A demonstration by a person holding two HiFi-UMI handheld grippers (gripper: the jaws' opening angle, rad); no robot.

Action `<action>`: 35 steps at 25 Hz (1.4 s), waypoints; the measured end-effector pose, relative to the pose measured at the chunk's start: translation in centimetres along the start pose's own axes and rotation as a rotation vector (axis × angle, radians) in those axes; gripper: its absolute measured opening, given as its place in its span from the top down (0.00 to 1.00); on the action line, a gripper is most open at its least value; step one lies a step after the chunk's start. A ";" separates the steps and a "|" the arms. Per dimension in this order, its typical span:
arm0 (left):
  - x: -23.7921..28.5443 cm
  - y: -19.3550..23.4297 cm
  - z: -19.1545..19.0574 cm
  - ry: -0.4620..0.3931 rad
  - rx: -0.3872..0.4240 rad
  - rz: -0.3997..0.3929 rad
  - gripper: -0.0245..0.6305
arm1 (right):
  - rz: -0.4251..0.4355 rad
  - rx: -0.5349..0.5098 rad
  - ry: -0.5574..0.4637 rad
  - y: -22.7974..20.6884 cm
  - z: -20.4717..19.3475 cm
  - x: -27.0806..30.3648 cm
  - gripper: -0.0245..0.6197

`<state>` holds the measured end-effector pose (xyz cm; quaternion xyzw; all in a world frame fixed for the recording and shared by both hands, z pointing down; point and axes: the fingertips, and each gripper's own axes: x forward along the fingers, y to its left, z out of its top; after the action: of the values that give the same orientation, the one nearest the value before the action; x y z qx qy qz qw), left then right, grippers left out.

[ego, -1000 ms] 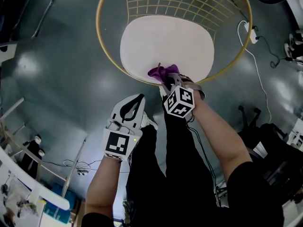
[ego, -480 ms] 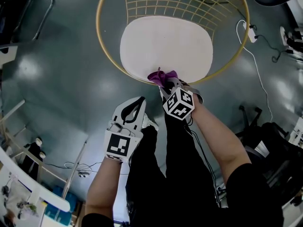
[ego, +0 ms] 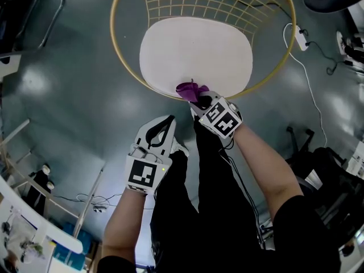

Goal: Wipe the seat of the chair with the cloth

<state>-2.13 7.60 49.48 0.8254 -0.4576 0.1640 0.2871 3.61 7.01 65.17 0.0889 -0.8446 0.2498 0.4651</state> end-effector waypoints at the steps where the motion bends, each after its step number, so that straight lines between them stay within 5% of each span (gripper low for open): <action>1: 0.1 -0.2 0.0 0.003 0.002 -0.001 0.95 | 0.003 0.001 -0.005 -0.1 0.1 -0.2 0.87; 9: 1.1 -0.9 1.8 0.000 0.006 -0.001 0.95 | 0.041 0.046 -0.092 -2.1 2.6 -3.2 0.87; 21: 6.5 -0.9 4.2 0.009 -0.011 -0.017 0.95 | -0.223 -0.002 -0.124 -17.1 6.5 -8.0 0.87; 31: 10.3 0.8 6.7 0.017 -0.049 -0.034 0.95 | -0.508 -0.428 0.040 -25.5 11.1 -8.6 0.87; 35: 11.8 2.3 7.9 0.011 -0.067 -0.024 0.95 | -0.554 -0.602 0.131 -27.1 11.7 -7.5 0.87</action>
<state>2.17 -6.13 50.37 0.8199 -0.4514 0.1497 0.3188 9.49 -22.79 62.99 0.1567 -0.7928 -0.1380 0.5727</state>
